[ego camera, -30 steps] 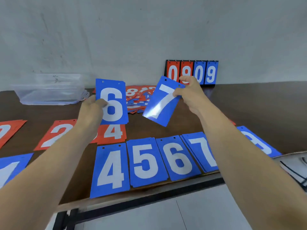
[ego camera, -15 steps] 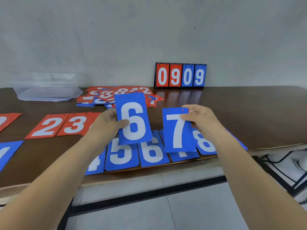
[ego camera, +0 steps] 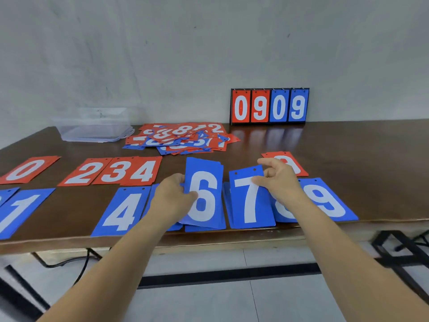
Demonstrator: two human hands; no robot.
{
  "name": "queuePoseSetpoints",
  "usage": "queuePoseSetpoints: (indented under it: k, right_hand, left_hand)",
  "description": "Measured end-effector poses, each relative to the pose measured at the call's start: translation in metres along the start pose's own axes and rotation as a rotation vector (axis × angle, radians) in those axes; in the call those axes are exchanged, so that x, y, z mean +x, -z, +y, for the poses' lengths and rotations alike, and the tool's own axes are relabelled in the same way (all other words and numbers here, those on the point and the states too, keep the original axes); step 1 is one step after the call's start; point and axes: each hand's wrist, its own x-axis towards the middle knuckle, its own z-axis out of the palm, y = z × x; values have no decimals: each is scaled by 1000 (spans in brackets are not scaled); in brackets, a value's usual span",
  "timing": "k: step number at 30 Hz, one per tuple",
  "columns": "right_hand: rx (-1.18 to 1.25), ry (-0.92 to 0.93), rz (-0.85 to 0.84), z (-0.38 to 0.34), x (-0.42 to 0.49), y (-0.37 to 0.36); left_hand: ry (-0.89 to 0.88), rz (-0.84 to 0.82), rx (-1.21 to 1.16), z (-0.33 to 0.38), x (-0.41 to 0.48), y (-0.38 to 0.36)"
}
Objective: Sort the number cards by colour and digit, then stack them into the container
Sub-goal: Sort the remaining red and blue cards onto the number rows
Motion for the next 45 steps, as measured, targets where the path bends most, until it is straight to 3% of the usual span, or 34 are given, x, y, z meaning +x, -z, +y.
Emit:
queuePoseSetpoints:
  k: [10, 15, 21, 27, 37, 45]
  right_hand:
    - [-520, 205, 93, 5, -3, -12]
    - [-693, 245, 79, 5, -6, -16]
    - [-830, 364, 106, -8, -27, -13]
    - [-986, 540, -81, -4, -65, -23]
    - [-1077, 545, 21, 9, -71, -33]
    - [-1042, 544, 11, -36, -31, -45]
  left_hand:
    - [4, 117, 671, 4, -7, -22]
    - [-11, 157, 859, 1, -13, -26]
    - [-183, 219, 745, -5, -19, -25]
    - [-440, -1, 699, -17, -34, -32]
    - [-483, 66, 667, -23, -34, -42]
    - [-477, 145, 687, -11, 12, -2]
